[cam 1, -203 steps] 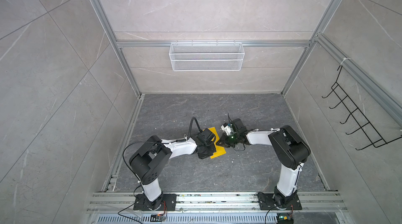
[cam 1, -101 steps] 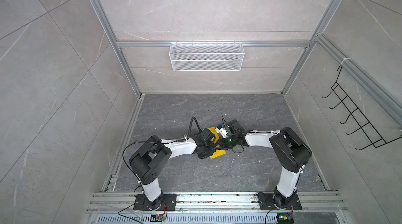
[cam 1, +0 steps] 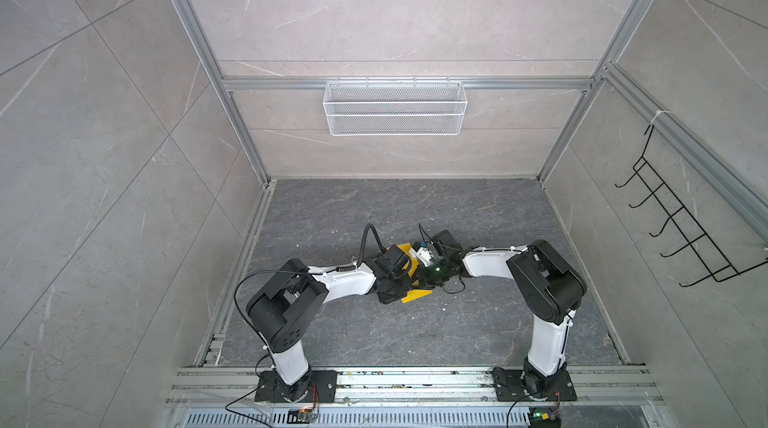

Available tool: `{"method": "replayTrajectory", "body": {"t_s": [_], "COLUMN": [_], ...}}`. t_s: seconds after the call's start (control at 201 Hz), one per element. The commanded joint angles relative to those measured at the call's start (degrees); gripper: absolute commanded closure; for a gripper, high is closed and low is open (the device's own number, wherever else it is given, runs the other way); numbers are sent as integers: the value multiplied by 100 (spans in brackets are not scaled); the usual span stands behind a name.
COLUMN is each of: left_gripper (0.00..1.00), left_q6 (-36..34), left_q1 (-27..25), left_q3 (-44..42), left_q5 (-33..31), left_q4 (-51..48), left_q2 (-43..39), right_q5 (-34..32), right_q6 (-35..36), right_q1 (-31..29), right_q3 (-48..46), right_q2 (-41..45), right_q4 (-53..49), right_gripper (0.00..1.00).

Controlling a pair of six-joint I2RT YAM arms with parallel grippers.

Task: Fold a paper plane with a square sheet of paper (pick it up from the middle)

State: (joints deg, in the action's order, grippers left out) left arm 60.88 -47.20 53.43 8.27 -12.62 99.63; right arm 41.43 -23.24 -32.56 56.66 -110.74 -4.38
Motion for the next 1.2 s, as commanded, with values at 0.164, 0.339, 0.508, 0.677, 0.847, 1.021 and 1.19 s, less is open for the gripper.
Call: {"method": "replayTrajectory", "body": {"t_s": [0.164, 0.339, 0.508, 0.677, 0.847, 1.021, 1.19], "left_gripper": [100, 100, 100, 100, 100, 100, 100], "left_q6": [2, -24, -41, -67, -114, -198, -216], "left_q1": [2, 1, 4, 13, 9, 18, 18], "left_q3": [-183, -192, -188, -189, -152, -49, 1], "left_q5": [21, 65, 103, 124, 140, 146, 182], "left_q4": [-265, -287, -299, -320, -332, -369, -355], "left_q2": [99, 127, 145, 145, 153, 158, 181], "right_q5": [-210, -212, -314, -453, -676, -450, -190], "right_q6": [256, 269, 180, 189, 127, 14, -72], "right_q1": [269, 575, 780, 1099, 1274, 1237, 880], "right_q3": [118, 255, 442, 605, 659, 280, 48], "right_q2": [-238, -372, -513, -580, -366, 431, 592], "right_q4": [-260, -265, -250, -326, -352, -114, -131], "right_gripper": [94, 93, 93, 93, 93, 93, 92]}}
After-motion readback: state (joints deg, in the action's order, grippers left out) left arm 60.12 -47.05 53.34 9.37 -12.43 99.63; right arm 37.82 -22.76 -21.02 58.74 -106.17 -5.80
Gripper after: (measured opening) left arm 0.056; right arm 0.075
